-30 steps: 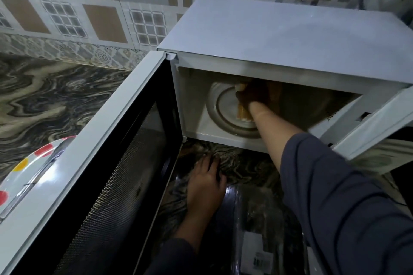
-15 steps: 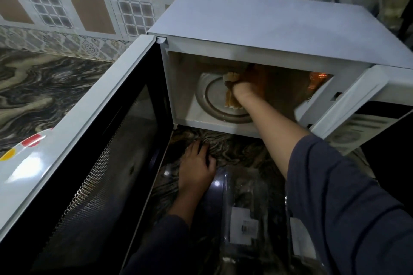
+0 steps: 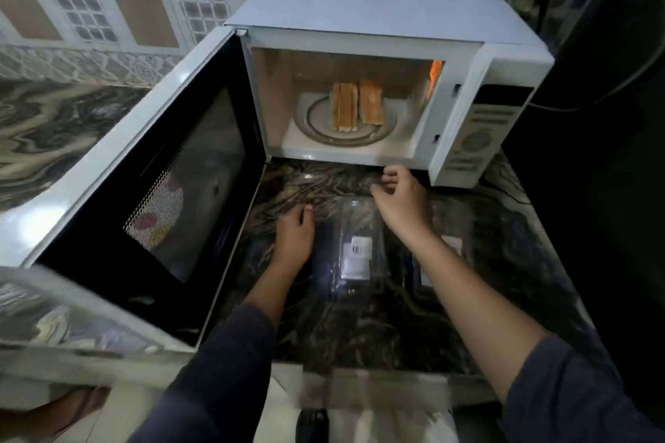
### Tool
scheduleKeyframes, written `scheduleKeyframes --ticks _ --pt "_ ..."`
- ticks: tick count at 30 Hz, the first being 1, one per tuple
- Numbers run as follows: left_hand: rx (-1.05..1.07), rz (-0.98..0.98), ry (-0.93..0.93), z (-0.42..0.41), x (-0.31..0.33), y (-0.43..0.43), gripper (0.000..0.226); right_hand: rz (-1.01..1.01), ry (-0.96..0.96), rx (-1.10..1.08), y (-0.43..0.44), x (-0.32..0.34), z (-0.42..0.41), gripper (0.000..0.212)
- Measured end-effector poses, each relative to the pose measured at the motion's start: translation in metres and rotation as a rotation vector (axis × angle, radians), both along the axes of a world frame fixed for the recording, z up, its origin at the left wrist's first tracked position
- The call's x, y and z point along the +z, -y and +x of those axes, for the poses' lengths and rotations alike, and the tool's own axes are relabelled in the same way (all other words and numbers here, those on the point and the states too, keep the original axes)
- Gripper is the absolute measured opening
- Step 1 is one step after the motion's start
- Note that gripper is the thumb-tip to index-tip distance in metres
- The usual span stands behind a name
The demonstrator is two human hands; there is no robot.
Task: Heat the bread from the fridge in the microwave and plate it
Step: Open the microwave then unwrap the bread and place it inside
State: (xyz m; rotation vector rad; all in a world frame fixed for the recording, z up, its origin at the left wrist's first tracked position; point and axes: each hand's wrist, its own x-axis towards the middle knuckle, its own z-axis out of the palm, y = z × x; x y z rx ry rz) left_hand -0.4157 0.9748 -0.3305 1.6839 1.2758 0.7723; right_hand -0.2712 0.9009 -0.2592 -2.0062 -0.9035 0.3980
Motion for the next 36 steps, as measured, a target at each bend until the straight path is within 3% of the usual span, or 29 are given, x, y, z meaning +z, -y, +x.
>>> scheduleKeyframes --ticks 9,14,16,23,25,31,36 --pt "-0.040 -0.298 0.151 -0.019 -0.008 0.078 0.050 -0.172 -0.051 0.066 0.077 -0.036 -0.043 0.051" --pt "-0.045 -0.303 0.152 -0.021 -0.010 0.091 0.008 -0.281 -0.034 0.067 0.084 -0.049 -0.055 0.054" --pt "-0.016 -0.377 0.197 -0.022 -0.006 0.096 0.010 -0.278 -0.120 0.033 0.085 -0.055 -0.057 0.052" --pt "0.083 -0.621 0.413 -0.033 -0.005 0.104 0.012 -0.130 -0.660 -0.153 0.088 -0.068 -0.050 0.012" --pt "0.072 -0.625 0.414 -0.033 -0.005 0.106 0.009 -0.088 -0.742 -0.163 0.090 -0.068 -0.049 0.016" --pt "0.113 -0.586 0.419 -0.032 -0.011 0.104 0.007 -0.022 -0.811 -0.156 0.093 -0.068 -0.050 0.018" --pt "0.118 -0.575 0.388 -0.031 -0.008 0.105 0.010 -0.095 -0.694 -0.165 0.088 -0.072 -0.049 0.023"
